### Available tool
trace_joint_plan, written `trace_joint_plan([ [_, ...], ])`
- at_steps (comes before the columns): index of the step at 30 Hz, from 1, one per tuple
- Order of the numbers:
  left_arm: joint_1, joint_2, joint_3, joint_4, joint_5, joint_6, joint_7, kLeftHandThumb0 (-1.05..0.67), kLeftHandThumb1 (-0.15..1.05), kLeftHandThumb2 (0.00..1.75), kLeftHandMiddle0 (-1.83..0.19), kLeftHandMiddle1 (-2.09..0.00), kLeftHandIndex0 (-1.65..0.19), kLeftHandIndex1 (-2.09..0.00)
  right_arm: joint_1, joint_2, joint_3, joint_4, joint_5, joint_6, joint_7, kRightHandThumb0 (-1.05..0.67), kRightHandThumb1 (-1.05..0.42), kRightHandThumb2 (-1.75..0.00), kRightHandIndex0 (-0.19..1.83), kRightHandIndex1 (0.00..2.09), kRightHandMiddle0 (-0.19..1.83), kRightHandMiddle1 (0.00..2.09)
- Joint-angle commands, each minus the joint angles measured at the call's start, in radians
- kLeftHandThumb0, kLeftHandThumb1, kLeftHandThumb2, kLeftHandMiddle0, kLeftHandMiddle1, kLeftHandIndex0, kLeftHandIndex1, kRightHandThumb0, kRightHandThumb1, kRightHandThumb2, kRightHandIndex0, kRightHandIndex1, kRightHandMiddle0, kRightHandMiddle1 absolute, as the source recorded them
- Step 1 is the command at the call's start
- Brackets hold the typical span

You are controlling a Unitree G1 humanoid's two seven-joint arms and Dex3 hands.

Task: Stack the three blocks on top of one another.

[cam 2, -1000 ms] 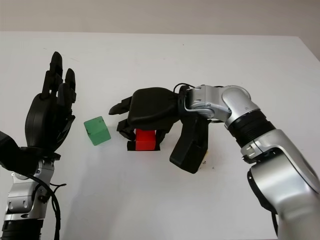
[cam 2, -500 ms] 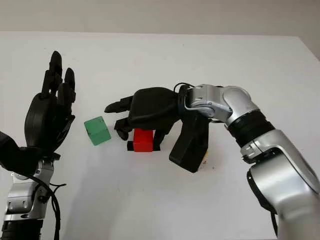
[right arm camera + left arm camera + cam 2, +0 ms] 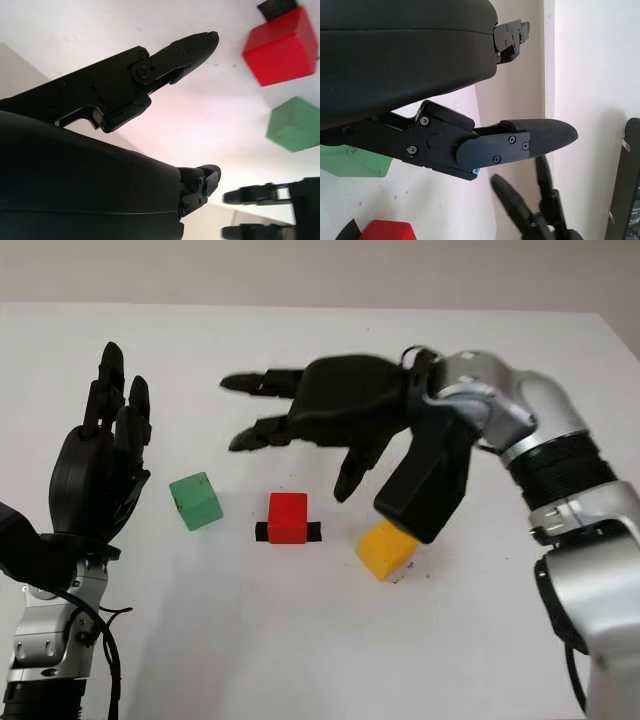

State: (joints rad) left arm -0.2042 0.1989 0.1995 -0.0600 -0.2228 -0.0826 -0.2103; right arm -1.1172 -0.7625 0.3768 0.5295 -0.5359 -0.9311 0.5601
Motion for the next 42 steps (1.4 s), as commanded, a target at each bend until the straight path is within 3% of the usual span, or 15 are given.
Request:
trace_joint_plan([
  [1,-0.011,0.003,0.002,0.012,-0.008,-0.014,-0.008,-0.76,1.05,0.55,0.19,0.00,0.19,0.00,0.026,-0.051,-0.048,-0.024,0.025,0.009,-0.002,-0.68,-0.89,-0.06,-0.15,0.05,0.21,0.19],
  [10,-0.031,0.009,0.004,0.040,-0.021,-0.023,-0.034,-0.77,1.05,0.55,0.19,0.00,0.19,0.00,0.263,-0.269,-0.244,-0.211,0.249,0.216,0.155,-0.68,-0.97,-0.07,-0.17,0.04,0.21,0.13],
  [16,-0.039,0.011,0.007,0.051,-0.027,-0.023,-0.046,-0.77,1.05,0.55,0.19,0.00,0.19,0.00,0.504,-0.328,-0.356,-0.334,0.329,0.280,0.172,-0.69,-0.97,-0.06,-0.16,0.06,0.20,0.10],
  [20,-0.042,0.015,0.008,0.044,-0.032,-0.012,-0.049,-0.76,1.05,0.55,0.19,0.00,0.19,0.00,0.614,-0.331,-0.399,-0.402,0.337,0.297,0.165,-0.69,-0.98,-0.06,-0.16,0.05,0.22,0.09],
  [27,-0.034,0.027,0.012,0.028,-0.037,0.006,-0.055,-0.77,1.05,0.55,0.19,0.00,0.19,0.00,0.688,-0.327,-0.400,-0.497,0.353,0.378,0.208,-0.72,-1.00,-0.06,-0.19,0.00,0.17,0.05],
  [42,-0.020,0.045,0.021,0.015,-0.028,-0.012,-0.063,-0.75,1.05,0.58,0.19,0.00,0.19,0.00,0.810,-0.195,-0.365,-0.494,0.277,0.340,0.079,-0.71,-0.99,-0.05,-0.19,0.00,0.14,0.05],
])
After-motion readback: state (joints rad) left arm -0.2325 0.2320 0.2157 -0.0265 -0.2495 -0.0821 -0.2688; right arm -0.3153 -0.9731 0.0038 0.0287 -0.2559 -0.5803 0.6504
